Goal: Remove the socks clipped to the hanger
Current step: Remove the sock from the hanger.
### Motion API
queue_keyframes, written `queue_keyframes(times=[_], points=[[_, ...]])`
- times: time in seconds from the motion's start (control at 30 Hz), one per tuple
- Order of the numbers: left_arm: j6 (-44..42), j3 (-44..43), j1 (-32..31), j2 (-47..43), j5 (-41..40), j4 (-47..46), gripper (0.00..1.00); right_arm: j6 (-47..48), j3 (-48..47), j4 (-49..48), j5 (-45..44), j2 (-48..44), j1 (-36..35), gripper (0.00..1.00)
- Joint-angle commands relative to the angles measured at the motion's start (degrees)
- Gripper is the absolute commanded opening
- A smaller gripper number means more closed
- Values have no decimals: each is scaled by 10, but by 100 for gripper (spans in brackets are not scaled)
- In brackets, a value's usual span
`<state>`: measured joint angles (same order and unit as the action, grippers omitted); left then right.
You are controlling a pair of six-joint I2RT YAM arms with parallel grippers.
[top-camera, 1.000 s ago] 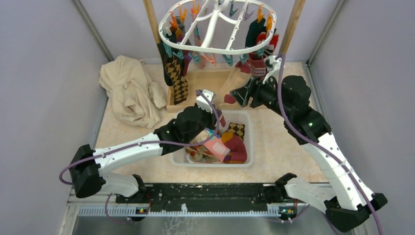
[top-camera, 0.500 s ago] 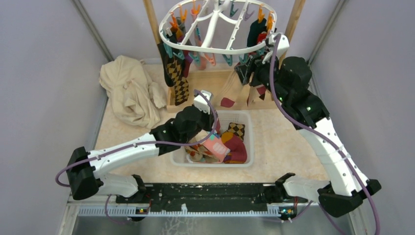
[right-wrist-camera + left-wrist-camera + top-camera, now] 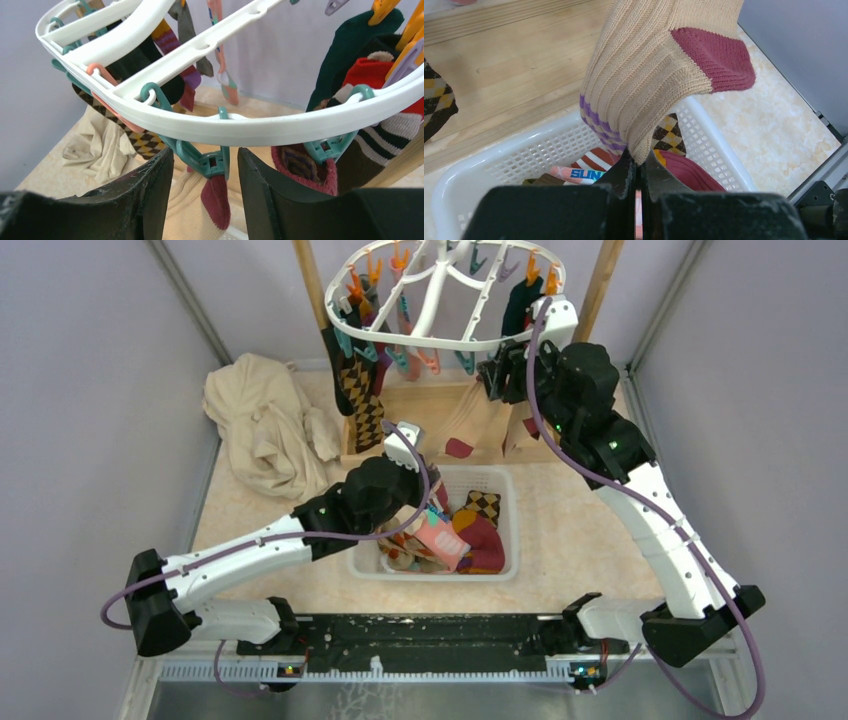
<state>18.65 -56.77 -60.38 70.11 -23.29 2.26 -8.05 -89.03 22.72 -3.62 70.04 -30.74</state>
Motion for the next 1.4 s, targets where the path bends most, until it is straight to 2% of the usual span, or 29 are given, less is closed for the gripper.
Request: queue_keyframes(times=[0.0, 0.43, 0.63, 0.73, 0.8, 1.1, 1.17, 1.2, 1.27, 1.3, 1.37], points=[[9, -1, -1, -12, 6, 0, 0, 8, -27, -57, -11, -7, -5, 50], [11, 1, 0, -10, 13, 0, 0, 2, -16, -96, -13, -5, -5, 42], [10, 1, -1, -12, 13, 1, 0, 1, -16, -99, -11, -3, -6, 27], [11, 0, 0, -12, 14, 2, 0, 1, -15, -99, -12, -3, -5, 9], [11, -1, -1, -13, 14, 3, 0, 1, -14, -99, -13, -3, -5, 0], [11, -10, -1, -20, 22, 9, 0, -6, -1, -100, -13, -9, -5, 0], [12, -17, -2, -22, 29, 14, 0, -9, 1, -96, -16, -13, -5, 33], [12, -20, -1, -23, 32, 16, 0, -11, 4, -94, -13, -16, -5, 45], [13, -27, -1, -23, 40, 21, 0, -15, 15, -89, -7, -24, -5, 60], [13, -31, -2, -22, 44, 23, 0, -19, 22, -87, -5, -29, -5, 64], [14, -38, -1, -20, 53, 26, 0, -26, 35, -81, -2, -42, -5, 65]])
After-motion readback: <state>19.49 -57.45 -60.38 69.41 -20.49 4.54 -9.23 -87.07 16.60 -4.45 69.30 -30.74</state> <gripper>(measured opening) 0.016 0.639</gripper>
